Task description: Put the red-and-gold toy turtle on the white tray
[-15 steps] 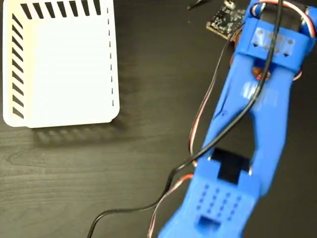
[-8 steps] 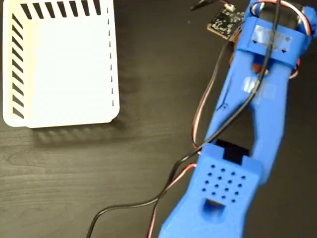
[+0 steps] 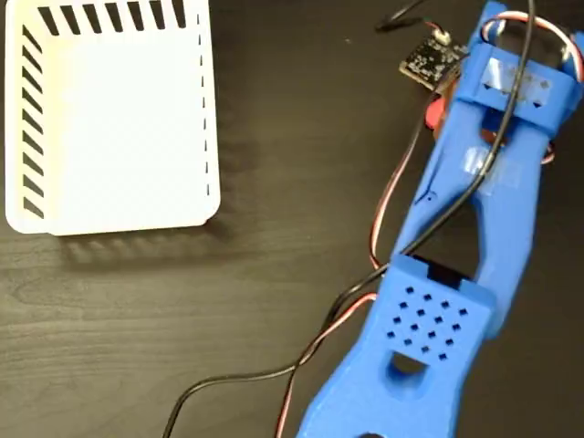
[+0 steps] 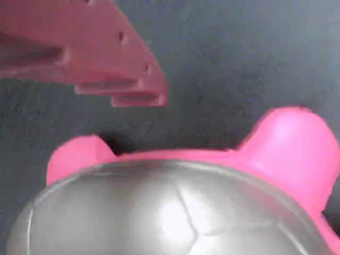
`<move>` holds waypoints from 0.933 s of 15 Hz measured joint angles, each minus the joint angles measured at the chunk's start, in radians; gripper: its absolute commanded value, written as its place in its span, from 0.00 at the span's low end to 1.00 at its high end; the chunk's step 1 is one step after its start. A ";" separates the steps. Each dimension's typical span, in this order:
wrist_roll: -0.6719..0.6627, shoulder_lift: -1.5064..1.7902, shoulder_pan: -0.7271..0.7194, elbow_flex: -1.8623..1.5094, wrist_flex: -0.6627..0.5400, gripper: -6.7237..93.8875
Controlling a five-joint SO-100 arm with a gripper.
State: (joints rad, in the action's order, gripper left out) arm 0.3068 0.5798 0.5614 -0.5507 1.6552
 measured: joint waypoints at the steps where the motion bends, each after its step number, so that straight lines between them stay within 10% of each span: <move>1: 0.000 -0.006 -0.002 0.000 -0.012 0.66; 8: 0.002 -0.011 0.003 0.032 -0.011 0.10; 14: -0.014 0.044 0.026 -0.035 -0.034 0.07</move>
State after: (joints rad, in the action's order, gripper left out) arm 0.2930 0.6243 0.5875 -0.5860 1.6214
